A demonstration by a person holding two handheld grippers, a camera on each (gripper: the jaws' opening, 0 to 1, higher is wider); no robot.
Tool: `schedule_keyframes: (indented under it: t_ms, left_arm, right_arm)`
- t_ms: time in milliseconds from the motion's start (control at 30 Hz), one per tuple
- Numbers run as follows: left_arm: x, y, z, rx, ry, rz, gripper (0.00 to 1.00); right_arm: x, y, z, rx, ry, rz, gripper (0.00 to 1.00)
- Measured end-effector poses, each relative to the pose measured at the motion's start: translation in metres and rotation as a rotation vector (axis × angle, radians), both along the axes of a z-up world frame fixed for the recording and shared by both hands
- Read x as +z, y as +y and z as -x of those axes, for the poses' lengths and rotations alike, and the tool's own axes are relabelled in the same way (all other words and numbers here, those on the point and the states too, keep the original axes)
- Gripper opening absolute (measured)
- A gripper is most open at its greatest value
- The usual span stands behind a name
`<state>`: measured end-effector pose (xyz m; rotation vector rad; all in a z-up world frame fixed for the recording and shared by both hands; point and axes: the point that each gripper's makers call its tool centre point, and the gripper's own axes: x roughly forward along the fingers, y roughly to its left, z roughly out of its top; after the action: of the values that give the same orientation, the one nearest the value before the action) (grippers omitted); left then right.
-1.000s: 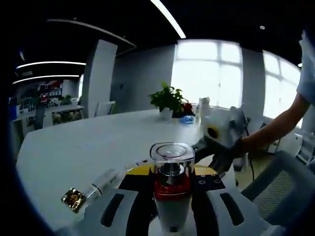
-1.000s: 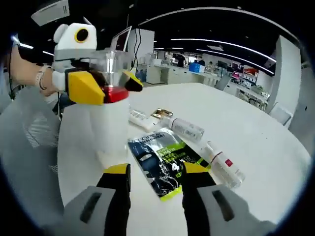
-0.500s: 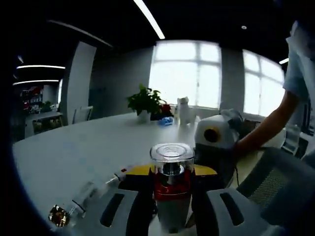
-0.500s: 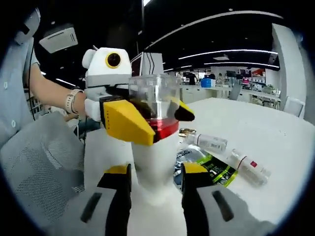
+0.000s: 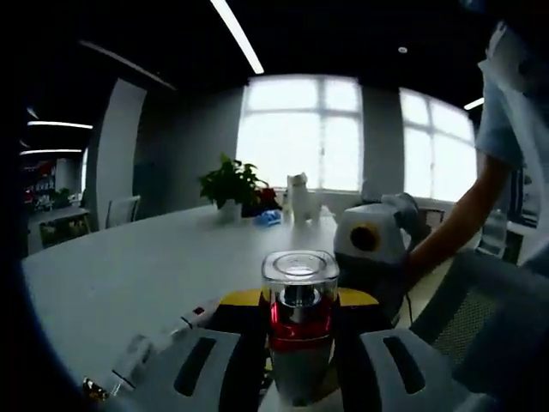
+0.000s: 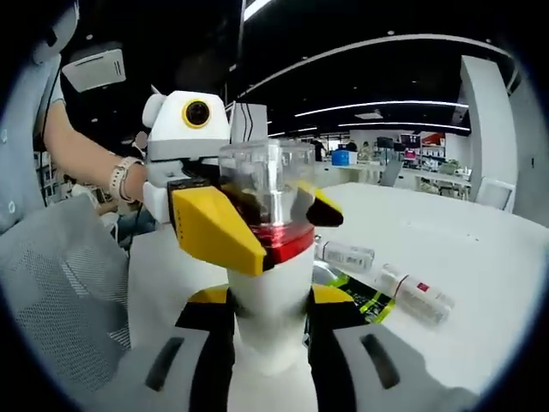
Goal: Arrange the skincare products in the storage area until every visible bottle or jar stands upright without overlapping.
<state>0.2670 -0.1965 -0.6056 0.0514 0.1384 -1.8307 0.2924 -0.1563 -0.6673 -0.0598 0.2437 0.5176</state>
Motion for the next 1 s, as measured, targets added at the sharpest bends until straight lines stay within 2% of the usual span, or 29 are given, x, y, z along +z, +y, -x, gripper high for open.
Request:
schedule_keyframes:
  t_ms: [267, 833, 1000]
  left_arm:
    - [-0.006, -0.002, -0.004, 0.007, 0.016, -0.011, 0.27]
    - [0.0, -0.005, -0.013, 0.029, 0.077, 0.01, 0.3]
    - [0.006, -0.005, -0.019, 0.056, 0.048, 0.021, 0.35]
  right_arm:
    - [-0.008, -0.004, -0.004, -0.021, 0.005, 0.009, 0.32]
    - [-0.007, -0.007, -0.013, -0.035, -0.002, 0.043, 0.32]
    - [-0.008, -0.008, -0.012, -0.06, 0.006, 0.039, 0.32]
